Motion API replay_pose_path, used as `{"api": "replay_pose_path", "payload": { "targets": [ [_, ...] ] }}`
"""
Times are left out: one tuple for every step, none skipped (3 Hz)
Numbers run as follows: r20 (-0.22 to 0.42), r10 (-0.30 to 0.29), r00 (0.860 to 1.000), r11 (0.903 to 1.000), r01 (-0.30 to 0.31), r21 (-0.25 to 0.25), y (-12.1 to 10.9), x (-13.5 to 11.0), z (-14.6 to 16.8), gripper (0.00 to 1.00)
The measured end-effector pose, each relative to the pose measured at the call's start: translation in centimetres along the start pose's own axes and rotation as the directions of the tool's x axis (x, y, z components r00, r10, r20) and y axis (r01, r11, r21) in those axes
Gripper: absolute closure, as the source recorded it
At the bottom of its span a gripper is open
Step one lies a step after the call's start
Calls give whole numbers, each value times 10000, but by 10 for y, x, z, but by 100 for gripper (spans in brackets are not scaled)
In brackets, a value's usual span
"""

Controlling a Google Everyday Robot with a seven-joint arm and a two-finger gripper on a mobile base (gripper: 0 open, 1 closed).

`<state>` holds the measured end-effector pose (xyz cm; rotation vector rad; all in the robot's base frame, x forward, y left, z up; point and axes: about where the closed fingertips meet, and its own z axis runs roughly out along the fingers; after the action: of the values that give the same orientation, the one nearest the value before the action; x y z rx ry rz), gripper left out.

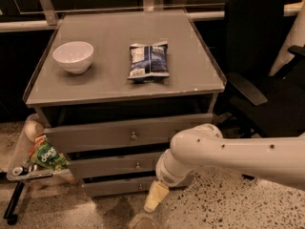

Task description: Open middle drawer

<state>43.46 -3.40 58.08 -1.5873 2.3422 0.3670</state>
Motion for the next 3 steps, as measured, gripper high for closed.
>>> {"api": "replay_pose_path", "payload": {
  "targets": [
    [-18,378,9993,9992,-378,86,-19,6,46,0],
    [-250,538,9982,9985,-536,92,-37,16,84,0],
    [-319,547,9980,9985,-546,38,-37,19,89,0]
  ]
}}
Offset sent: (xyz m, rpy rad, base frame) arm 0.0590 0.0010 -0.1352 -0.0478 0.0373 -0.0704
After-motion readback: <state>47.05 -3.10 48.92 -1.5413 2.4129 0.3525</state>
